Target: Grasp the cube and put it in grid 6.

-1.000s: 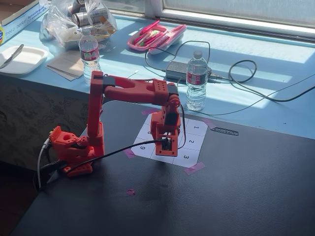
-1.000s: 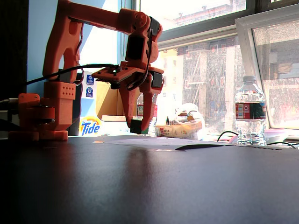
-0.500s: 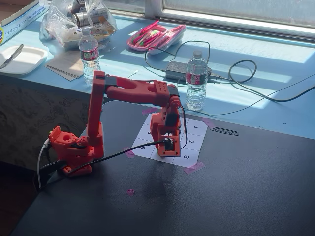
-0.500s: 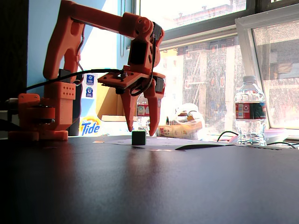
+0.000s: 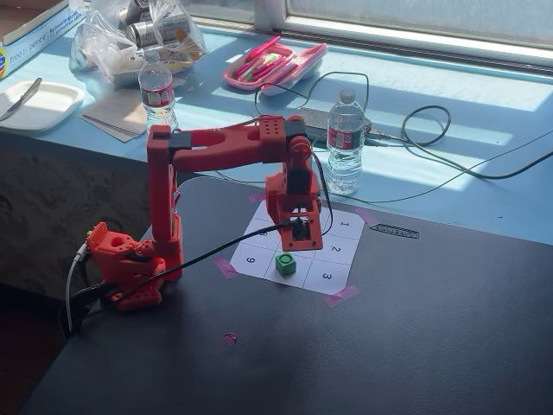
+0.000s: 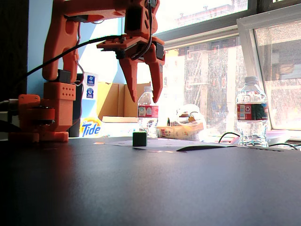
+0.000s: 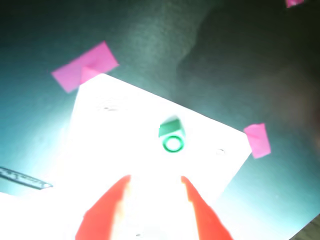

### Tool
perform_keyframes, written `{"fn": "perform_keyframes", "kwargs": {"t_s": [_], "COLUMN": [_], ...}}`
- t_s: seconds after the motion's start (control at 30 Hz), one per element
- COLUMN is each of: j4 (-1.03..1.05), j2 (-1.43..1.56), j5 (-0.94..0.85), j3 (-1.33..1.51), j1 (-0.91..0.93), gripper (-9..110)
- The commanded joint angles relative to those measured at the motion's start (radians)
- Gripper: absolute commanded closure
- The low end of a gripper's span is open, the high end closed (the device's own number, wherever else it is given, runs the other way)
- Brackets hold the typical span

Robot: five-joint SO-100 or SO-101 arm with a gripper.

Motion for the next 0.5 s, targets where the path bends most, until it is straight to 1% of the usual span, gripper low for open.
{"fn": "perform_keyframes", "kwargs": {"t_s": [0.0,0.13,0.23,0.47], "j4": [0.041,0.058,0.018,-0.325], "j2": [0.114,0.176,0.247,0.495], "j5": [-0.052,-0.146,-0.209,-0.302], "j3": [-0.049,-0.034,0.025,0.422], "j1": [0.087,0.247,0.37,0.552], "gripper": [101,101,101,101]}}
